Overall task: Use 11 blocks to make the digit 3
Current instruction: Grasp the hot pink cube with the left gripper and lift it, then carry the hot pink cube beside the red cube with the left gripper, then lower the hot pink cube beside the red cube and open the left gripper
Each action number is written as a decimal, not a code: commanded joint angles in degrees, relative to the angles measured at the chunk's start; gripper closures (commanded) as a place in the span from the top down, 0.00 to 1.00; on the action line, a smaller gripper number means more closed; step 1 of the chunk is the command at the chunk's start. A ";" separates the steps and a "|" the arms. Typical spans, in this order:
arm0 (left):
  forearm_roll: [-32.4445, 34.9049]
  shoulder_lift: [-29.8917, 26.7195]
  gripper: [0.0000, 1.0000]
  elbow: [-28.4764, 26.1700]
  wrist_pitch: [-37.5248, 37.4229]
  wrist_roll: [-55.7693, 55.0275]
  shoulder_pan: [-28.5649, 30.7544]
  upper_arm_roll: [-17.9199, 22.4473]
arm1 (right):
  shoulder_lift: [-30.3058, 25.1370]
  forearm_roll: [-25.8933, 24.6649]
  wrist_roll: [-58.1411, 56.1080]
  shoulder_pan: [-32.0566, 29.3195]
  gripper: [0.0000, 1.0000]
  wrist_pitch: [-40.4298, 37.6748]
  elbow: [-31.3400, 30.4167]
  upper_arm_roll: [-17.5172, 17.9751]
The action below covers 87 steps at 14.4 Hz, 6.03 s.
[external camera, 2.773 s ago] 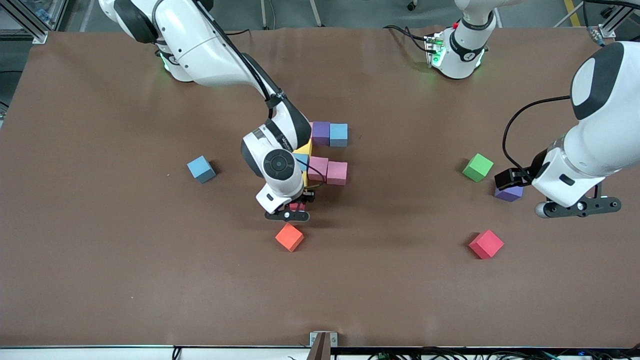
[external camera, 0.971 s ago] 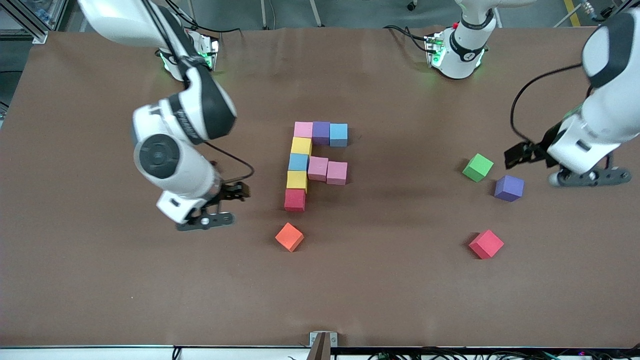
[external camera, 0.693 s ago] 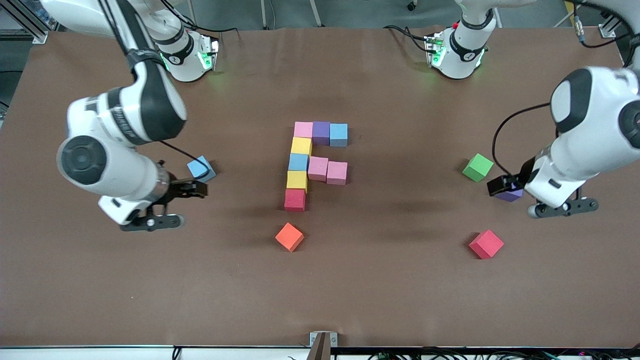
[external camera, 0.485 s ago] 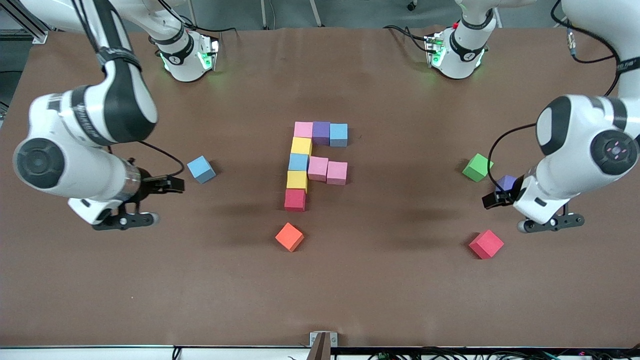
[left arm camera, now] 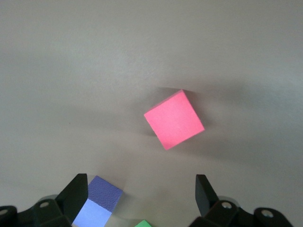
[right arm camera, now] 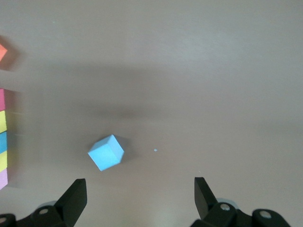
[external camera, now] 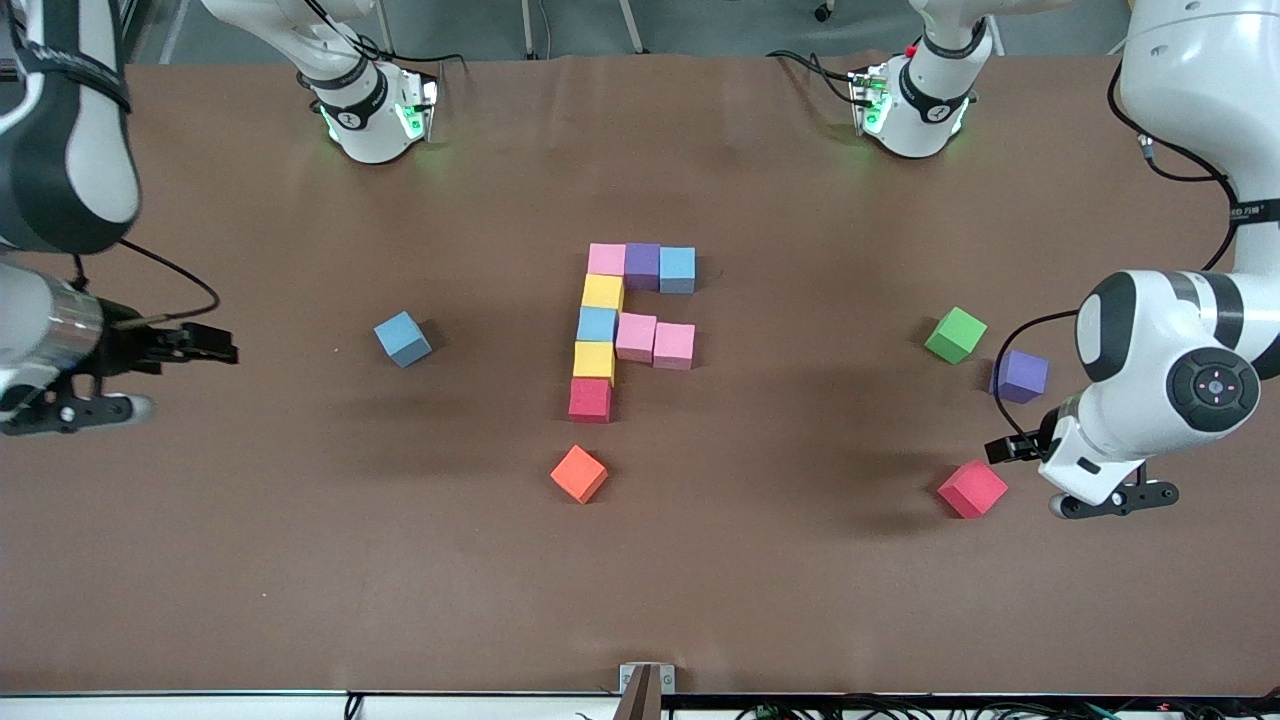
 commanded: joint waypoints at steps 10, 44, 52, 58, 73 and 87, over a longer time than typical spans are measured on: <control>-5.06 11.75 1.00 5.63 13.51 -22.20 1.24 -0.22 | -11.42 -1.80 7.92 -0.93 1.00 -2.79 -6.05 1.72; -9.37 14.73 0.06 13.97 11.23 -84.95 -34.70 -0.84 | -15.46 -2.07 4.58 -2.43 1.00 -6.49 -2.00 1.54; -9.37 18.95 0.06 16.09 16.14 -94.08 -38.93 0.22 | -18.62 -1.98 4.23 -2.34 1.00 -10.00 -3.58 1.63; -9.64 20.72 0.08 16.79 17.73 -102.61 -39.63 -0.05 | -21.35 -2.07 4.05 -2.25 1.00 -7.81 -7.45 1.63; -13.06 21.60 0.09 16.70 17.73 -110.44 -40.42 0.21 | -21.44 -0.57 3.26 -1.90 1.00 -8.16 -7.27 1.45; -12.36 22.39 0.16 16.27 17.29 -110.01 -41.83 0.39 | -21.44 -0.31 3.26 -1.81 1.00 -8.34 -7.36 1.45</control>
